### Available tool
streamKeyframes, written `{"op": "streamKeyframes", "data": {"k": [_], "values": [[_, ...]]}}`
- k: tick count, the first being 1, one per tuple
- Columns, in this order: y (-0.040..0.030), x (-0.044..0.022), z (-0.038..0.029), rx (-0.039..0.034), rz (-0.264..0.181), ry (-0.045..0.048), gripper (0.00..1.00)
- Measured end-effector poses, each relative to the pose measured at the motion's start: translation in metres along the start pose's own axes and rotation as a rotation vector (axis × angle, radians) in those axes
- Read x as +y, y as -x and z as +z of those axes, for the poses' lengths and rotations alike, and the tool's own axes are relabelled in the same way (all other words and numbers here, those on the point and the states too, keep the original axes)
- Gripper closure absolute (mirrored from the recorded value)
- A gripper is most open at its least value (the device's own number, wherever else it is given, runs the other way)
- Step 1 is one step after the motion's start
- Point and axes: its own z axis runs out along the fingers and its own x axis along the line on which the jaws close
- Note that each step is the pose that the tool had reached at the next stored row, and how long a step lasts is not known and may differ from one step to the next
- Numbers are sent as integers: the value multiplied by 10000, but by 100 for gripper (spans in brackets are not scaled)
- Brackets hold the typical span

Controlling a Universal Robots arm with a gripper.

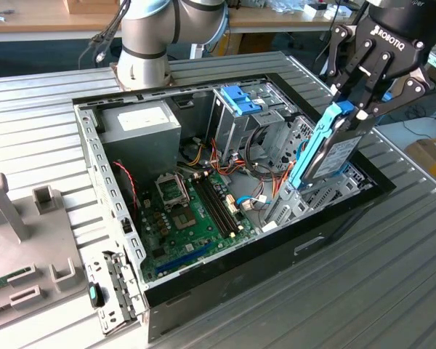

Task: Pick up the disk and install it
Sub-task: 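Insert the disk into the insertion slot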

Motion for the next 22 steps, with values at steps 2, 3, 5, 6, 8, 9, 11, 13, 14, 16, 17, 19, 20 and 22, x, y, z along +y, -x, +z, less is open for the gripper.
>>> {"op": "streamKeyframes", "data": {"k": [2,3,5,6,8,9,11,13,14,16,17,19,20,22], "values": [[-2,0,33,1,1,0,64],[-2,0,45,1,0,0,64],[-4,0,84,1,0,0,64],[-5,0,96,1,-1,-1,64],[-8,1,149,2,0,0,64],[-12,1,186,0,0,0,64],[-22,2,295,0,0,0,64],[-30,2,353,0,0,0,64],[-36,2,387,0,-1,0,64],[-42,2,423,0,0,0,64],[-45,2,439,1,0,-1,64],[-57,2,501,1,0,0,64],[-67,2,547,-1,0,0,64],[-75,2,581,0,0,0,64]]}}
